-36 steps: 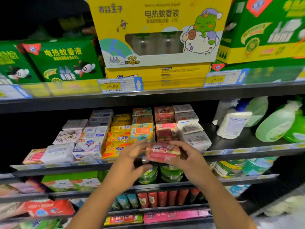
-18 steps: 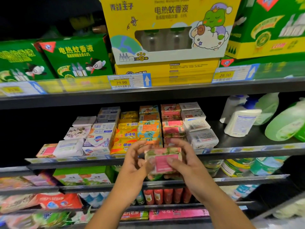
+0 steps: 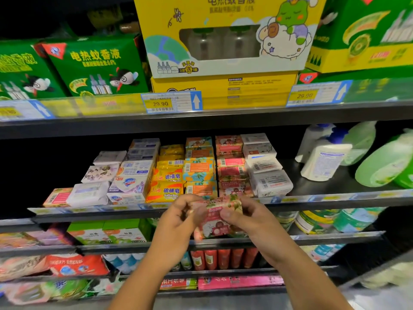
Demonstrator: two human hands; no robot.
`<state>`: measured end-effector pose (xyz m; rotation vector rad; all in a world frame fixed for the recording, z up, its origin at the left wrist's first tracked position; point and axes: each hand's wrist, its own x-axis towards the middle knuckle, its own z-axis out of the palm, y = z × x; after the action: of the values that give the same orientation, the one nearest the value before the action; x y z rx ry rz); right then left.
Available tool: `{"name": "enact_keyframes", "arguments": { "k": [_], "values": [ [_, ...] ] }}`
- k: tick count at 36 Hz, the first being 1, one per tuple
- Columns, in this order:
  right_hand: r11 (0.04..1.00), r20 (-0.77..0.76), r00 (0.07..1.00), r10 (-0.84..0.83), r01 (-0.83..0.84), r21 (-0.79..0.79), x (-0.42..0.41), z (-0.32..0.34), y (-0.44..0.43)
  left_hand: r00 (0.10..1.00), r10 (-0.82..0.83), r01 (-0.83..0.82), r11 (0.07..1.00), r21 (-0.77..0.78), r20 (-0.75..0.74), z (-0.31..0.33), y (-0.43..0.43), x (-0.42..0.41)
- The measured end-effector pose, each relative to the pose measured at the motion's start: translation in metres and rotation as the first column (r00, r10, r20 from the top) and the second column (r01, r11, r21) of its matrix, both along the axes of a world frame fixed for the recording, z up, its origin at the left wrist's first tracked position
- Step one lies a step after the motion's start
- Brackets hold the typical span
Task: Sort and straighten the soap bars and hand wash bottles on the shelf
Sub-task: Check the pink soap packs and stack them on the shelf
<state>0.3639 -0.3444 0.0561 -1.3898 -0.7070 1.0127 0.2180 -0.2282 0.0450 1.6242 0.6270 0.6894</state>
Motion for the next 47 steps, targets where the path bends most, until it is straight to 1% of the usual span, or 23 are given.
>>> {"name": "enact_keyframes", "arguments": {
  "k": [2, 4, 6, 7, 8, 9, 10, 11, 14, 16, 17, 19, 21, 24, 27, 29, 32, 34, 36, 37, 39, 43, 47],
  "values": [
    [0.998, -0.022, 0.998, -0.058, 0.058, 0.016, -0.001, -0.001, 0.002, 0.999, -0.013, 0.016, 0.998, -0.066, 0.035, 0.002, -0.001, 0.004],
    [0.993, -0.03, 0.994, -0.107, 0.108, 0.045, -0.001, -0.002, 0.003, 0.998, -0.062, 0.064, 0.992, -0.106, 0.023, 0.003, -0.002, 0.005],
    [0.984, -0.086, 0.982, -0.166, 0.171, 0.052, 0.0, -0.003, 0.003, 0.983, -0.182, 0.183, 0.967, -0.177, 0.026, 0.0, 0.002, 0.002],
    [0.98, -0.133, 0.973, -0.187, 0.194, 0.046, 0.001, -0.003, 0.003, 0.964, -0.267, 0.263, 0.95, -0.168, -0.002, -0.001, 0.004, 0.0],
    [0.979, -0.181, 0.965, -0.192, 0.202, 0.033, 0.001, -0.003, 0.001, 0.935, -0.342, 0.335, 0.939, -0.082, -0.093, -0.004, 0.008, -0.003],
    [0.981, -0.227, 0.956, -0.184, 0.194, 0.021, 0.003, -0.003, 0.0, 0.89, -0.391, 0.41, 0.911, 0.039, -0.233, -0.004, 0.011, -0.006],
    [0.984, -0.272, 0.947, -0.168, 0.176, 0.006, 0.005, -0.003, -0.001, 0.854, -0.386, 0.457, 0.878, 0.145, -0.349, -0.006, 0.013, -0.007],
    [0.989, -0.317, 0.938, -0.138, 0.145, -0.004, 0.007, -0.002, -0.003, 0.845, -0.36, 0.468, 0.856, 0.22, -0.396, -0.007, 0.015, -0.007],
    [0.999, -0.464, 0.886, -0.015, 0.034, 0.033, 0.011, -0.002, -0.006, 0.927, -0.234, 0.336, 0.865, 0.373, -0.293, -0.011, 0.018, -0.002],
    [0.997, -0.506, 0.861, 0.047, -0.006, 0.083, 0.012, -0.004, -0.008, 0.966, -0.159, 0.225, 0.902, 0.368, -0.203, -0.012, 0.017, 0.0],
    [0.995, -0.479, 0.875, 0.074, -0.031, 0.096, 0.012, -0.006, -0.008, 0.979, -0.136, 0.178, 0.934, 0.31, -0.152, -0.01, 0.014, 0.001],
    [0.995, -0.313, 0.946, 0.086, -0.069, 0.066, 0.011, -0.008, -0.008, 0.992, -0.127, 0.128, 0.988, 0.09, -0.013, -0.012, 0.01, 0.003],
    [0.999, -0.162, 0.986, 0.038, -0.033, 0.034, 0.01, -0.008, -0.006, 0.993, -0.098, 0.101, 0.994, -0.047, 0.071, -0.011, 0.005, 0.005],
    [0.997, -0.134, 0.99, -0.054, 0.061, 0.049, 0.007, -0.005, -0.003, 0.998, -0.027, 0.027, 1.0, -0.003, 0.062, -0.002, -0.001, 0.006],
    [0.987, -0.179, 0.975, -0.134, 0.148, 0.067, 0.005, -0.004, -0.001, 0.987, -0.141, 0.148, 0.984, -0.096, 0.077, -0.003, 0.0, 0.004],
    [0.983, -0.151, 0.975, -0.161, 0.172, 0.06, 0.005, -0.003, 0.0, 0.967, -0.241, 0.252, 0.954, -0.165, 0.086, -0.01, 0.007, -0.001],
    [0.99, -0.188, 0.975, -0.121, 0.132, 0.046, 0.007, -0.003, 0.0, 0.942, -0.335, 0.334, 0.93, -0.155, 0.017, -0.014, 0.015, -0.008],
    [0.997, -0.257, 0.965, -0.053, 0.066, 0.042, 0.008, -0.003, -0.001, 0.963, -0.27, 0.268, 0.96, -0.085, -0.014, -0.013, 0.016, -0.008],
    [0.996, -0.334, 0.941, 0.053, -0.024, 0.09, 0.01, -0.004, -0.001, 0.982, -0.188, 0.188, 0.982, -0.025, 0.0, -0.011, 0.016, -0.007],
    [0.99, -0.359, 0.927, 0.106, -0.065, 0.125, 0.011, -0.006, -0.002, 0.989, -0.147, 0.148, 0.989, -0.021, 0.028, -0.011, 0.017, -0.006],
    [0.982, -0.337, 0.927, 0.163, -0.119, 0.149, 0.011, -0.008, -0.003, 0.99, -0.083, 0.088, 0.995, -0.041, 0.11, -0.01, 0.016, -0.007],
    [0.985, -0.206, 0.967, 0.151, -0.128, 0.12, 0.005, -0.008, 0.001, 0.978, 0.006, 0.004, 0.999, -0.049, 0.209, -0.01, 0.015, -0.007],
    [0.991, -0.184, 0.98, 0.071, -0.048, 0.128, 0.002, -0.009, 0.004, 0.973, 0.08, -0.061, 0.994, -0.09, 0.218, -0.011, 0.011, -0.003]
  ]
}}
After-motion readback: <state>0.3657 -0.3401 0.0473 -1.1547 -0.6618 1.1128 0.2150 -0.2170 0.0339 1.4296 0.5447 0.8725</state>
